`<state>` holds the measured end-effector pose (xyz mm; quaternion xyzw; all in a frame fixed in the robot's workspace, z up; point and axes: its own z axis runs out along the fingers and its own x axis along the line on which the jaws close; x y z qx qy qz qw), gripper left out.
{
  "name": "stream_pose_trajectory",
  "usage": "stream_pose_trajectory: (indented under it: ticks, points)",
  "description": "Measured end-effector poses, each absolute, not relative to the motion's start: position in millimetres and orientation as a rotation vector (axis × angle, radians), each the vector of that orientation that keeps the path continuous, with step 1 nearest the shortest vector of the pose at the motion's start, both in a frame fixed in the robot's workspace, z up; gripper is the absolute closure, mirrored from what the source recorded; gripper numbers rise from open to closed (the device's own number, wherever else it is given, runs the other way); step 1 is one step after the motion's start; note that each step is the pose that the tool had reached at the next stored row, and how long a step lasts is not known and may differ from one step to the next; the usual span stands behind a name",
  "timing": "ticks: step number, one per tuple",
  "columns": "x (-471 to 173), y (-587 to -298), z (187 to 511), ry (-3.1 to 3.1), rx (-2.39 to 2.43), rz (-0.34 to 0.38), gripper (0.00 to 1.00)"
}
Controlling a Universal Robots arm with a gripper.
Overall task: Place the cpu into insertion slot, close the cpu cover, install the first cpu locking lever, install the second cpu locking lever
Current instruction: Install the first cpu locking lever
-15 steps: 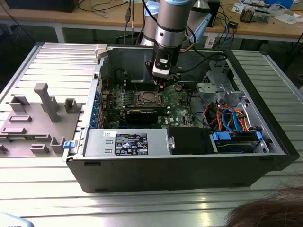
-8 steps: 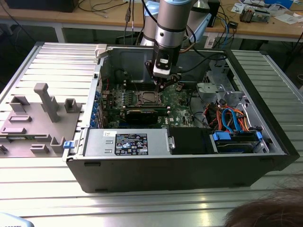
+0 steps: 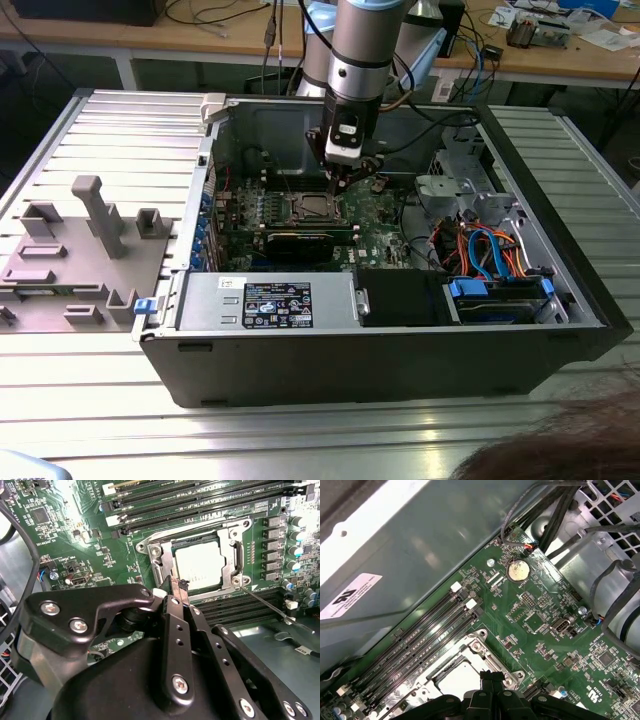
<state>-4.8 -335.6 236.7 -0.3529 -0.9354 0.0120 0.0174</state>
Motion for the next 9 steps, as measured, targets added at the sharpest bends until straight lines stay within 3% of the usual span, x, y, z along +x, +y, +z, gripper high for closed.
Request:
stream_pose_trajectory:
  ticks: [9]
  points:
    - [-4.8, -335.6, 236.7, -2.917, -1.069, 0.038, 0.89]
